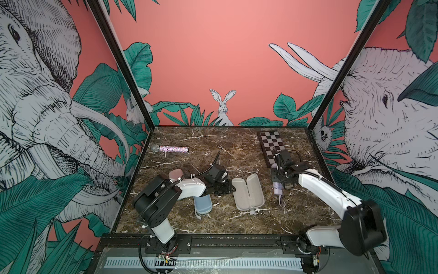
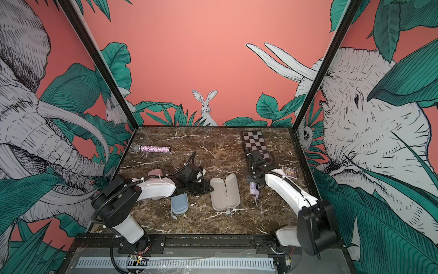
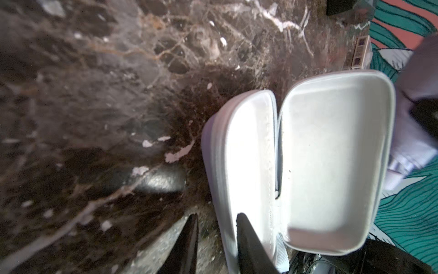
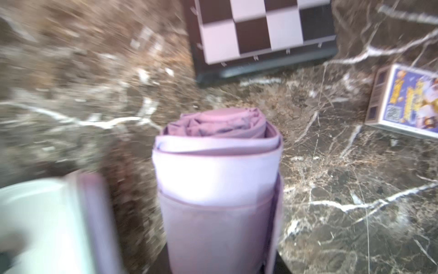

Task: Put umbrellas into zippered umbrella sleeves
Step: Pick up the umbrella from the center of the board, then place the umbrella in the umbrella sleeve.

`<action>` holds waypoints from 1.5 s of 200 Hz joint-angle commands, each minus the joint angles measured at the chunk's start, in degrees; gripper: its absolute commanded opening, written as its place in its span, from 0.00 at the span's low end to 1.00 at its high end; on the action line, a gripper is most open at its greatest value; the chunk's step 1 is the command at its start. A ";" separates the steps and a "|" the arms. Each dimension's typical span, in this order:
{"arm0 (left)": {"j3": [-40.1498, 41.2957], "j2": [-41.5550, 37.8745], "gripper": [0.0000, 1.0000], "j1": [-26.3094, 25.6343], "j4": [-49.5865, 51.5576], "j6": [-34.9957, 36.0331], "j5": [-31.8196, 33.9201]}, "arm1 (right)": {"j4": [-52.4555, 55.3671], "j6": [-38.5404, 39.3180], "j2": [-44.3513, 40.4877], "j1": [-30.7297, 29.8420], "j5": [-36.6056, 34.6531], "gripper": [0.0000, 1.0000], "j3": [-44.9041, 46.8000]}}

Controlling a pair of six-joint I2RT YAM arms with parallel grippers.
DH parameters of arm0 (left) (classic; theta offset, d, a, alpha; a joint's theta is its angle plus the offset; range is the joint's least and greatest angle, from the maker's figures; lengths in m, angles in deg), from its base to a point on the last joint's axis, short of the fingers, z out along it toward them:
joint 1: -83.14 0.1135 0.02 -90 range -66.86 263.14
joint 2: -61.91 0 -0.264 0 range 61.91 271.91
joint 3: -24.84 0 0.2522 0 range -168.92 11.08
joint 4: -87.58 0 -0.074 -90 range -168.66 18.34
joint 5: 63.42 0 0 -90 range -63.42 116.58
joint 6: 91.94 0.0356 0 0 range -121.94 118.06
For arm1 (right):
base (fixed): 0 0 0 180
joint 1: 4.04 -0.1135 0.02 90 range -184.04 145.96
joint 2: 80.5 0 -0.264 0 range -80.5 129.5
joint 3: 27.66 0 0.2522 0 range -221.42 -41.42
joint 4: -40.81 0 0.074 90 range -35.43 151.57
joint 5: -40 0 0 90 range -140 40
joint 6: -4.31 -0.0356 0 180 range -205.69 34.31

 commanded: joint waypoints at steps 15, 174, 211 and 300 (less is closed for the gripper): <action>1.98 -0.02 0.17 -2.12 -6.84 -5.44 2.30 | 0.33 -11.51 -4.72 -9.51 -7.97 0.19 -3.79; 1.10 -5.41 0.00 -6.79 -1.16 -17.99 22.56 | -14.15 -20.94 14.80 -31.27 -27.52 0.09 -16.54; 2.95 -3.90 0.00 -6.78 -6.52 -22.07 21.31 | -16.62 -21.22 20.72 -34.64 -31.76 0.11 -12.22; 5.55 -4.05 0.00 -6.61 -10.83 -24.26 22.51 | -11.83 -30.87 21.36 -38.11 -26.74 0.29 -4.87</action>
